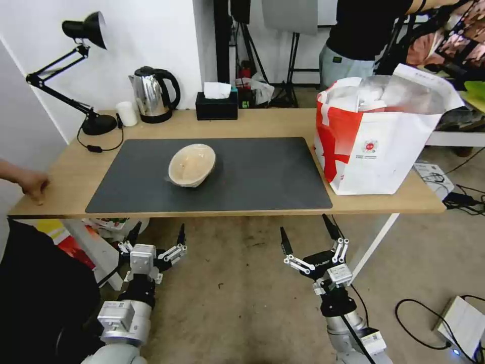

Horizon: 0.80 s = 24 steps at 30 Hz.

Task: Pick up the trash from the table and place it into the takeout bag.

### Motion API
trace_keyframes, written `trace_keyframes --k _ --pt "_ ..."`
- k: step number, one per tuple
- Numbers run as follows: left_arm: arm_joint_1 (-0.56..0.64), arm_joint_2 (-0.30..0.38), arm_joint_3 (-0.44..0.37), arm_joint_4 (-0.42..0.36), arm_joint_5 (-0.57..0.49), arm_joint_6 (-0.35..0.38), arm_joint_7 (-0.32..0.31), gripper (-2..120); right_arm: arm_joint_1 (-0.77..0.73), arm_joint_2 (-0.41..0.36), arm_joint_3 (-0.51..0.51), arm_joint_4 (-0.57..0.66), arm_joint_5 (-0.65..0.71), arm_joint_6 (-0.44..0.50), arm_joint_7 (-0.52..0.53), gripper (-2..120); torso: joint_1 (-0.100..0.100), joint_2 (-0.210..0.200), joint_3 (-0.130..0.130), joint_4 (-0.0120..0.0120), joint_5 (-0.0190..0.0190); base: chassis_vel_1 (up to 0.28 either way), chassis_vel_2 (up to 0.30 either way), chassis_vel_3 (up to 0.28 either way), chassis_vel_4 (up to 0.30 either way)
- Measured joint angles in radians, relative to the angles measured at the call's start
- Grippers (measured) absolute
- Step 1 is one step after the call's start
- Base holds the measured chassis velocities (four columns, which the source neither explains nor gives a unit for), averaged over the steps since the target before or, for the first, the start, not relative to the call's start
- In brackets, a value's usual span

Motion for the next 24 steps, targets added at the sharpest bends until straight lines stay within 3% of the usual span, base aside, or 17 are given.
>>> trace_keyframes --k 24 --pt "0.000 0.000 0.000 0.000 0.000 0.000 0.000 100 -0.008 -0.011 0.008 0.016 0.006 -0.014 0.002 100 0.000 0.000 0.000 0.0000 0.0000 0.000 0.000 0.000 0.000"
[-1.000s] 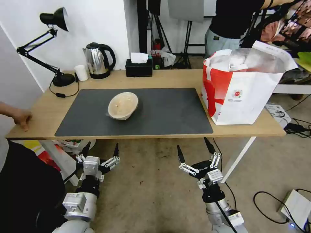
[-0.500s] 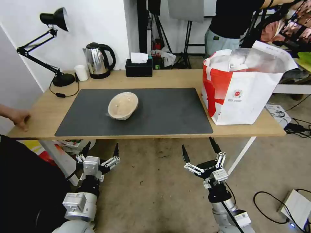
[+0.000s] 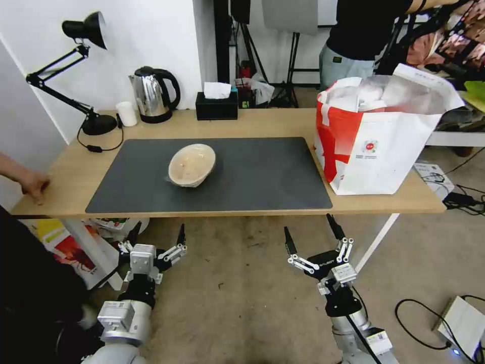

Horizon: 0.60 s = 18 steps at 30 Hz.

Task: Pick up the trash from the table and place it into the takeout bag.

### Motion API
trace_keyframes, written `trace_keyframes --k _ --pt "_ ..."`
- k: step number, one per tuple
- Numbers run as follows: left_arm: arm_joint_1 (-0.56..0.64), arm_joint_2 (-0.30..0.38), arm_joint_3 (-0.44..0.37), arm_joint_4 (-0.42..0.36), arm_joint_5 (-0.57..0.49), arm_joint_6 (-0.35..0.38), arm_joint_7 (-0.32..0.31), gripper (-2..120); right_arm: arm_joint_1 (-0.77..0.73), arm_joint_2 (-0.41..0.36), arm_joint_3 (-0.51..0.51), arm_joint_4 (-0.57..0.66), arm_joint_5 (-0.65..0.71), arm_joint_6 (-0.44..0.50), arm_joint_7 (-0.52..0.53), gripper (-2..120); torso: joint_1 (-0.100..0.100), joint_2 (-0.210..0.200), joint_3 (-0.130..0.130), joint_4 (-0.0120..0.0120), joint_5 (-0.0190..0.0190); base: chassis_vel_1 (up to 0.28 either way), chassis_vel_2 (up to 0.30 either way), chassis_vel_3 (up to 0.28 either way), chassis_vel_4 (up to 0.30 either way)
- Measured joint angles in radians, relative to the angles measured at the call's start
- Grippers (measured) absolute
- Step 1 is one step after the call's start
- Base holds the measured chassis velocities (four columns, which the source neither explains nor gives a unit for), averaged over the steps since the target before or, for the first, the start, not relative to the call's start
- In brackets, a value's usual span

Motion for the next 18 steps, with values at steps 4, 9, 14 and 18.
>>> trace_keyframes --k 4,9,14,18 --pt "0.000 0.000 0.000 0.000 0.000 0.000 0.000 100 0.000 0.000 0.000 0.000 0.000 0.000 0.000 100 0.000 0.000 0.000 0.0000 0.0000 0.000 0.000 0.000 0.000" --pt "0.000 0.000 0.000 0.000 0.000 0.000 0.000 100 0.000 0.000 0.000 0.000 0.000 0.000 0.000 100 0.000 0.000 0.000 0.0000 0.0000 0.000 0.000 0.000 0.000" --pt "0.000 0.000 0.000 0.000 0.000 0.000 0.000 100 0.000 0.000 0.000 0.000 0.000 0.000 0.000 100 0.000 0.000 0.000 0.0000 0.0000 0.000 0.000 0.000 0.000" --pt "0.000 0.000 0.000 0.000 0.000 -0.004 0.000 100 0.000 0.000 0.000 0.000 0.000 0.000 0.000 100 0.000 0.000 0.000 0.0000 0.0000 0.000 0.000 0.000 0.000"
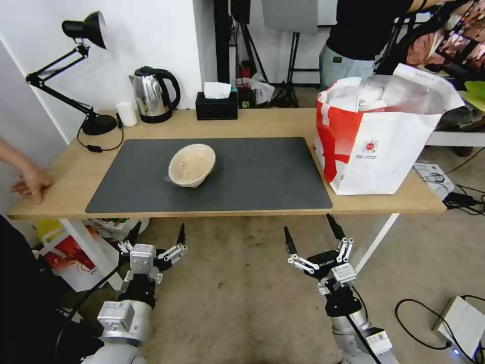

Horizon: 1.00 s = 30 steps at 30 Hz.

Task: Pick up the trash from the table and place it into the takeout bag.

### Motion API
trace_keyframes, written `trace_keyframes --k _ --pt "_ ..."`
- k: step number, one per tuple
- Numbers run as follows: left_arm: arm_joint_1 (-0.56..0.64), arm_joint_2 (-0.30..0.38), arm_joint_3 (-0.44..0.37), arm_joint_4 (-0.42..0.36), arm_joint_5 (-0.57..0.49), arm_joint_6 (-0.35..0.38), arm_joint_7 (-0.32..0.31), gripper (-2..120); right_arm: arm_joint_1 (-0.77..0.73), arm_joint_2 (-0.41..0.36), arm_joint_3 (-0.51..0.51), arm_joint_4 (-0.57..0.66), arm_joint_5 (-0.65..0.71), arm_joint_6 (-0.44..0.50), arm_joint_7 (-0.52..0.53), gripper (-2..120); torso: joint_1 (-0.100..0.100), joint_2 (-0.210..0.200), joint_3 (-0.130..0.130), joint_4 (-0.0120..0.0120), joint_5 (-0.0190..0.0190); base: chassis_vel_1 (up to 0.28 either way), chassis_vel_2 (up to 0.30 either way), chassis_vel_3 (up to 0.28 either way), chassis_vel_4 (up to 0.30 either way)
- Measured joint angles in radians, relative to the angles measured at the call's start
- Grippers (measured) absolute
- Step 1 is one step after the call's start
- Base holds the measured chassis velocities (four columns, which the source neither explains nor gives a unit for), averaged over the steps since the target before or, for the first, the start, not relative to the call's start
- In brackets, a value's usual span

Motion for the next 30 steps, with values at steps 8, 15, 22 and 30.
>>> trace_keyframes --k 8,15,22,30 --pt "0.000 -0.001 0.001 0.000 0.000 -0.010 0.000 100 0.000 0.000 0.000 0.000 0.000 0.000 0.000 100 0.000 0.000 0.000 0.0000 0.0000 0.000 0.000 0.000 0.000" --pt "0.000 -0.002 0.002 -0.001 -0.001 -0.022 0.000 100 0.000 0.000 0.000 0.000 0.001 0.000 0.000 100 0.000 0.000 0.000 -0.0001 0.0001 0.000 0.000 0.000 0.000" --pt "0.006 -0.012 0.015 -0.036 -0.048 -0.191 -0.005 100 0.000 0.000 0.000 0.000 0.001 0.000 0.000 100 0.000 0.000 0.000 0.0000 0.0001 0.000 0.000 0.000 0.000" --pt "0.016 -0.030 0.037 -0.091 -0.119 -0.455 -0.014 100 0.000 0.000 0.000 0.000 0.001 0.000 0.000 100 0.000 0.000 0.000 0.0000 0.0001 0.000 0.000 0.000 0.000"
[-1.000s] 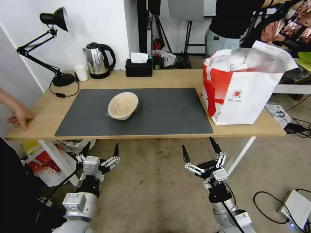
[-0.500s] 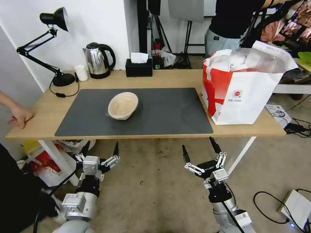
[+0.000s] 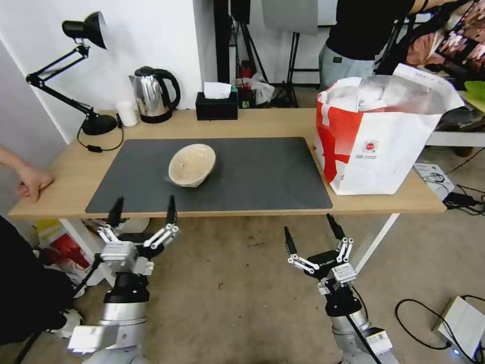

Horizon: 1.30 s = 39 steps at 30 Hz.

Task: Pick up the trash from the table and place it into the takeout bag.

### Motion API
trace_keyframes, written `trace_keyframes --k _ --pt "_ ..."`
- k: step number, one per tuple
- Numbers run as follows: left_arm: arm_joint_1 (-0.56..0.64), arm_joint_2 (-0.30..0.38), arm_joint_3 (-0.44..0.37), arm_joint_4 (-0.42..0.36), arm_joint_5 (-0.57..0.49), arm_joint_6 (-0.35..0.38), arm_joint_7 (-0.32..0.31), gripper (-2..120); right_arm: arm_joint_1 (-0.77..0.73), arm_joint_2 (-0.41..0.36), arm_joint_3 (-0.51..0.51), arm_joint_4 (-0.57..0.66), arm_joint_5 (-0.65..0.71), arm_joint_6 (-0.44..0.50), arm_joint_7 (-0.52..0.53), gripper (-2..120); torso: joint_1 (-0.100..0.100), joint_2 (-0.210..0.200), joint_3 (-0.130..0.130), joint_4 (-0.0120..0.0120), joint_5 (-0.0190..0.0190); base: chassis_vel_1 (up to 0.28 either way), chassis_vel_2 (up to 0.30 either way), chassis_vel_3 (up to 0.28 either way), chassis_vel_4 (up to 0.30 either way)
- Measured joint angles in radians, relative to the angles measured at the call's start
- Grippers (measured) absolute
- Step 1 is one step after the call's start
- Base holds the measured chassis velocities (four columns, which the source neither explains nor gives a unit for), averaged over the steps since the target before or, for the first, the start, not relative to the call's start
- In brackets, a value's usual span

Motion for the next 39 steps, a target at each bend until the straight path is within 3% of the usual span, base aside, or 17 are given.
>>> trace_keyframes --k 1,5,15,18,22,23,26,29,30,39 --pt "0.000 0.000 0.000 0.000 0.000 0.000 0.000 100 0.000 0.000 0.000 0.000 0.000 0.000 0.000 100 0.000 0.000 0.000 0.0000 0.0000 0.000 0.000 0.000 0.000" --pt "0.005 -0.008 0.011 -0.027 -0.035 -0.129 -0.004 100 0.000 0.000 0.000 0.000 0.000 0.000 0.000 100 0.000 0.000 0.000 0.0001 0.0000 0.000 0.000 0.000 0.000" --pt "0.004 -0.007 0.012 -0.034 -0.049 -0.154 -0.008 100 0.000 0.000 0.000 0.000 0.000 0.000 0.000 100 0.000 0.000 0.000 0.0000 0.0000 0.000 0.000 0.000 0.000" --pt "-0.016 0.036 -0.009 -0.045 -0.107 -0.106 -0.031 100 0.000 0.000 0.000 0.000 0.000 0.000 0.000 100 0.000 0.000 0.000 0.0000 0.0000 0.000 0.000 0.000 0.000" --pt "-0.075 0.148 -0.070 -0.072 -0.252 0.040 -0.092 100 0.000 0.000 0.000 0.000 0.000 0.000 0.000 100 0.000 0.000 0.000 0.0000 -0.0003 0.000 0.000 0.000 0.000" --pt "-0.075 0.148 -0.070 -0.072 -0.252 0.040 -0.092 100 0.000 0.000 0.000 0.000 0.000 0.000 0.000 100 0.000 0.000 0.000 0.0000 -0.0003 0.000 0.000 0.000 0.000" --pt "-0.124 0.245 -0.123 -0.096 -0.380 0.165 -0.145 100 0.000 0.000 0.000 0.000 0.000 0.000 0.000 100 0.000 0.000 0.000 0.0000 -0.0003 0.000 0.000 0.000 0.000" --pt "-0.141 0.277 -0.141 -0.104 -0.422 0.207 -0.163 100 0.000 0.000 0.000 0.000 0.000 0.000 0.000 100 0.000 0.000 0.000 0.0000 -0.0003 0.000 0.000 0.000 0.000" --pt "-0.164 0.324 -0.166 -0.110 -0.481 0.266 -0.187 100 0.000 0.000 0.000 0.000 0.000 0.000 0.000 100 0.000 0.000 0.000 0.0000 -0.0002 0.000 0.000 0.000 0.000" --pt "-0.186 0.365 -0.186 -0.112 -0.540 0.320 -0.210 100 0.000 0.000 0.000 0.000 0.000 0.000 0.000 100 0.000 0.000 0.000 0.0002 -0.0002 0.000 0.000 0.000 0.000"
